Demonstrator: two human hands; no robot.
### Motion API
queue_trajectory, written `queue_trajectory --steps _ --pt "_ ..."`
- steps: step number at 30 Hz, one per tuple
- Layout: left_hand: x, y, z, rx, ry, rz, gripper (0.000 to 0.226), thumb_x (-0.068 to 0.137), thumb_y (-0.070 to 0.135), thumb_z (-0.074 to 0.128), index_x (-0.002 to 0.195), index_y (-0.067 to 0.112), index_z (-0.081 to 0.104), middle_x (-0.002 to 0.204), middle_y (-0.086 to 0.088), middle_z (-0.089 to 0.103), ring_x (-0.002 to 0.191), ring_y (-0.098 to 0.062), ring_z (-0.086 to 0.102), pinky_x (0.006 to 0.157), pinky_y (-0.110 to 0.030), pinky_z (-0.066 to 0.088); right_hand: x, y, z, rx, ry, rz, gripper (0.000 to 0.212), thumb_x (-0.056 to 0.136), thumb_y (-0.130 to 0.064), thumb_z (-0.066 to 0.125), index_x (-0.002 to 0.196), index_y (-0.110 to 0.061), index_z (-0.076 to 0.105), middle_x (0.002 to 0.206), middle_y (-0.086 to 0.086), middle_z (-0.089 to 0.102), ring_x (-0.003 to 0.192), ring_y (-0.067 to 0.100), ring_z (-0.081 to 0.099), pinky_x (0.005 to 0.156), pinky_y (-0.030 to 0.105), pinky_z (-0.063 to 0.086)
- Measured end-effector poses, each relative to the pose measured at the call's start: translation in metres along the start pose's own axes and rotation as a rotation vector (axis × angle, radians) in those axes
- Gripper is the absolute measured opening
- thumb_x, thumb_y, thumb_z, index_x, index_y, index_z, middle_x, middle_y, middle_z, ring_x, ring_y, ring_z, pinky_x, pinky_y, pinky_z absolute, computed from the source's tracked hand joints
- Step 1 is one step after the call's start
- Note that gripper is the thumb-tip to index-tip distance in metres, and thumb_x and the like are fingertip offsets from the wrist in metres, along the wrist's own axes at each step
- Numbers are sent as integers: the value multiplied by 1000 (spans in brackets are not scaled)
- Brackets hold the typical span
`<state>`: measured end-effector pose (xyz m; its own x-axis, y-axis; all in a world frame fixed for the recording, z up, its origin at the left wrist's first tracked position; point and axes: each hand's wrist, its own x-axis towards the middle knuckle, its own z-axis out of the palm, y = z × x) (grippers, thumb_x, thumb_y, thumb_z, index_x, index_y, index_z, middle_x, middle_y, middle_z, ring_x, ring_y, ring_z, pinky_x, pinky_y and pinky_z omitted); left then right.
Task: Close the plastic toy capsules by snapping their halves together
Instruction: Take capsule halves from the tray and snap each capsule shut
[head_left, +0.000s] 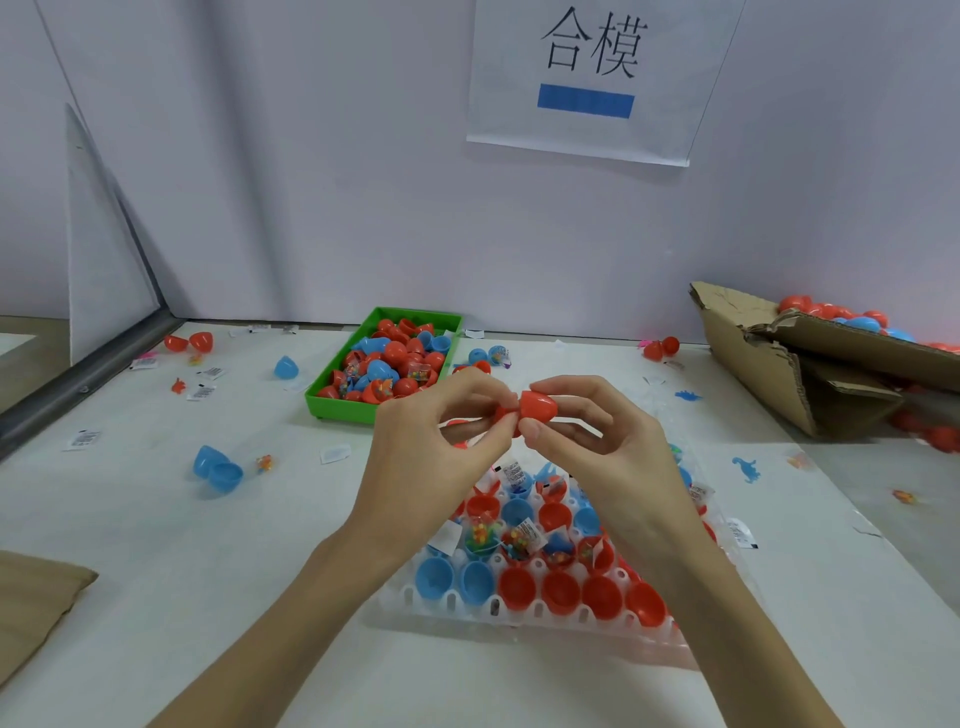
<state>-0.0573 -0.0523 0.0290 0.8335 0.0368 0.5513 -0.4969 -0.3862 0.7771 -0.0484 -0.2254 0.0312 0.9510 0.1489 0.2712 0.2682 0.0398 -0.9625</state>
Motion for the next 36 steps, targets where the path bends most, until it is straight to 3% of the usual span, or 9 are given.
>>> queue_trajectory --steps 4,10,16,19,22,29,33,36 --pt "1 -3 -2 107 -27 117 15 93 11 76 102 23 76 95 20 74 97 4 70 78 -4 52 0 0 1 7 7 6 32 83 -29 83 113 -28 72 106 -5 78 98 16 76 82 18 58" --pt "3 -10 -5 118 -205 202 24 94 12 75 118 17 71 111 12 72 110 -1 67 92 -9 51 1 -2 -3 53 23 49 33 82 -31 81 114 -29 74 109 -5 78 100 14 75 81 15 57" --pt "4 -9 -3 21 -102 101 36 85 29 80 117 30 62 104 24 71 102 8 69 87 -8 53 -1 -2 -4 -11 -27 33 30 87 -26 80 115 -35 74 110 -6 77 100 15 75 82 14 56" --pt "4 -4 -4 -43 -69 58 34 82 40 77 114 40 66 105 24 73 99 4 70 82 -8 53 0 -4 -4 -26 -35 44 32 86 -32 79 116 -38 73 111 -9 76 103 13 74 88 25 58" --pt "3 -1 -3 -123 -49 11 36 81 41 77 116 37 70 105 20 75 99 -3 73 83 -12 56 1 -5 -6 -17 -60 55 32 87 -35 77 119 -40 72 114 -10 76 107 12 73 96 33 53" --pt "1 4 -3 -176 3 14 35 80 39 78 114 41 70 108 22 74 100 -2 73 86 -10 54 0 -3 -3 48 -34 -17 29 91 -36 72 119 -36 74 113 -6 77 107 15 74 87 19 57" --pt "0 3 -1 -178 28 -5 40 79 39 79 118 33 74 107 19 77 103 -5 73 88 -14 56 -1 -1 0 14 3 -71 29 92 -33 71 121 -35 74 111 -11 77 104 11 74 83 16 57" --pt "-1 3 0 -209 52 -51 35 80 33 81 115 30 77 103 17 79 100 -6 75 86 -17 59 -4 4 6 -104 39 -167 32 101 -19 63 128 -34 69 121 -18 72 110 7 71 86 16 56"
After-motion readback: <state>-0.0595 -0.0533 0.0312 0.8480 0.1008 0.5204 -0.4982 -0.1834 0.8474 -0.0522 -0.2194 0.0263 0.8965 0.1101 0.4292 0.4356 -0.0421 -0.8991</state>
